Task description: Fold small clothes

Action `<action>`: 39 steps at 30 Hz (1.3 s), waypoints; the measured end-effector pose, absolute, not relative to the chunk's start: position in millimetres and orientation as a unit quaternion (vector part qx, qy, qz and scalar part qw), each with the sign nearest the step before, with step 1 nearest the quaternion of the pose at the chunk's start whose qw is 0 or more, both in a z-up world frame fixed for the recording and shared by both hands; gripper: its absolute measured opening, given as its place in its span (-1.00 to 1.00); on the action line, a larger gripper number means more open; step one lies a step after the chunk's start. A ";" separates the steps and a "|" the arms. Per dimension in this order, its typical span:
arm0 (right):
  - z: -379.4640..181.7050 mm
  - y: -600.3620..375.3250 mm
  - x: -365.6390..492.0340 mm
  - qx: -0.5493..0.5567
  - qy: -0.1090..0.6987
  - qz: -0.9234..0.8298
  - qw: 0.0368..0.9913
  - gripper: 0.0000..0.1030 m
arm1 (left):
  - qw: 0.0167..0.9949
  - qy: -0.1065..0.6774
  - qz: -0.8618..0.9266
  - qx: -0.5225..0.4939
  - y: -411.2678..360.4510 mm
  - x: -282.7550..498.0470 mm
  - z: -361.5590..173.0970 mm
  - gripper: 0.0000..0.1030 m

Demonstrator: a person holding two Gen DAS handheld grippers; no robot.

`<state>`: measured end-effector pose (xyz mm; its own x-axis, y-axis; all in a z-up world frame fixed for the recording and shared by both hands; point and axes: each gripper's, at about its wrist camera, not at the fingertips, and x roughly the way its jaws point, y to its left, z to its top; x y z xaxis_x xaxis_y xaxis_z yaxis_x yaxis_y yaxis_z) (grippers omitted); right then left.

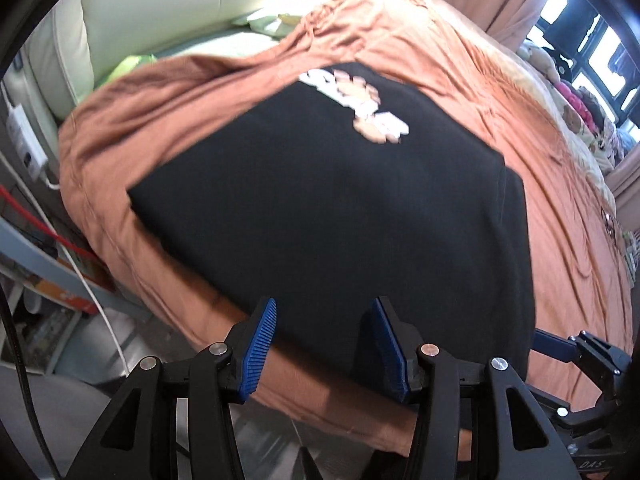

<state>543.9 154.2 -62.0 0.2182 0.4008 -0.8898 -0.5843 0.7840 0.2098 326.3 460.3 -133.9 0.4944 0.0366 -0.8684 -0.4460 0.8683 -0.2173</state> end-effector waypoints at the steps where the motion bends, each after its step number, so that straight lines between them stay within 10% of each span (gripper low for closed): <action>1: -66.1 152.5 542.1 -0.086 0.543 0.313 0.775 0.41 | 0.838 0.483 0.143 -0.210 457.0 323.3 -137.4 0.05; 25: 1.9 1.2 458.6 -0.040 0.463 0.227 0.856 0.41 | 0.888 0.420 0.081 -0.168 381.6 258.0 -79.0 0.25; 39: 59.2 -82.4 364.7 -0.032 0.390 0.209 0.896 0.67 | 0.922 0.360 0.080 -0.120 307.6 211.4 -38.7 0.93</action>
<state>364.7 -82.4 59.2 0.6079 0.3498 -0.7128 -0.3990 0.9107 0.1066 211.4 307.6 -38.7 0.7287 0.0608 -0.6822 -0.2330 0.9586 -0.1635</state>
